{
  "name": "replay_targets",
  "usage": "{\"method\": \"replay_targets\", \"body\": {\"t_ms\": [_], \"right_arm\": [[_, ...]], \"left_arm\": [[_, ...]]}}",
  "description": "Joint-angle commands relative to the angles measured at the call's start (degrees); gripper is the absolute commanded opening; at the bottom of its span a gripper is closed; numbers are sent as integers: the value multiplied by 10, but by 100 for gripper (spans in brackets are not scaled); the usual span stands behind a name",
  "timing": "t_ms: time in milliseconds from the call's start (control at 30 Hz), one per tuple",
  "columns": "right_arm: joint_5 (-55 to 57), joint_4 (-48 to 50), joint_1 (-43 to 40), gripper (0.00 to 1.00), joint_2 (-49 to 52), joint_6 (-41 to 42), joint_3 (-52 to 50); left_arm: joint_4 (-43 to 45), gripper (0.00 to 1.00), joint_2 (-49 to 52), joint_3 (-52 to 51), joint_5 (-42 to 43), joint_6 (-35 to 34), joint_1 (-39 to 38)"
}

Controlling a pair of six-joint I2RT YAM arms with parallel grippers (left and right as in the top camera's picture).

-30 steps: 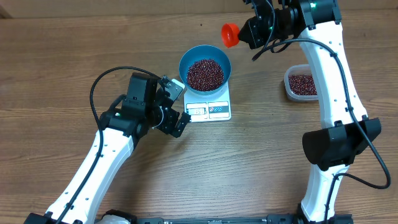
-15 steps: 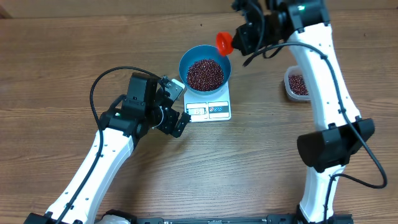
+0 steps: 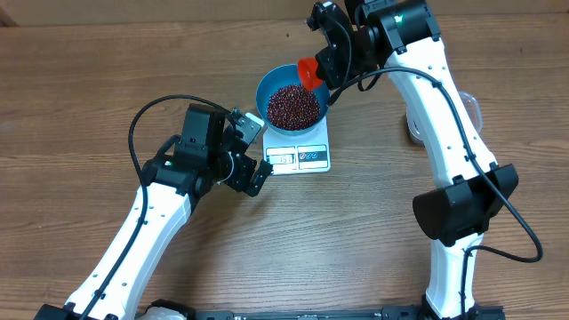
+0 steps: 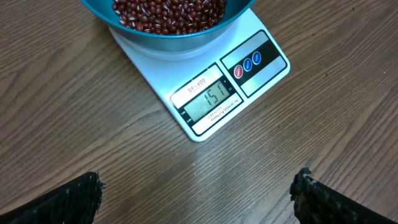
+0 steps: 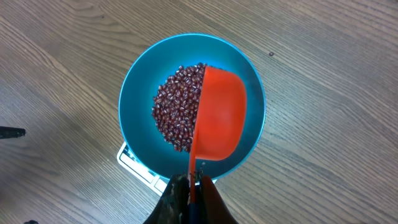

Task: Scoop item into bowl and weigh 150g on scale

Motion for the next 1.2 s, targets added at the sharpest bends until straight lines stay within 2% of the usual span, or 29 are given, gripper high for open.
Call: {"method": "replay_targets", "body": {"t_ms": [0, 600, 1167], "right_arm": [[4, 2, 3, 4, 3, 0, -15], [9, 41, 21, 4, 3, -32, -72], [10, 59, 21, 4, 38, -32, -73]], "left_arm": [[0, 100, 4, -1, 1, -6, 0], [0, 100, 4, -1, 1, -6, 0], [0, 100, 4, -1, 1, -6, 0]]}}
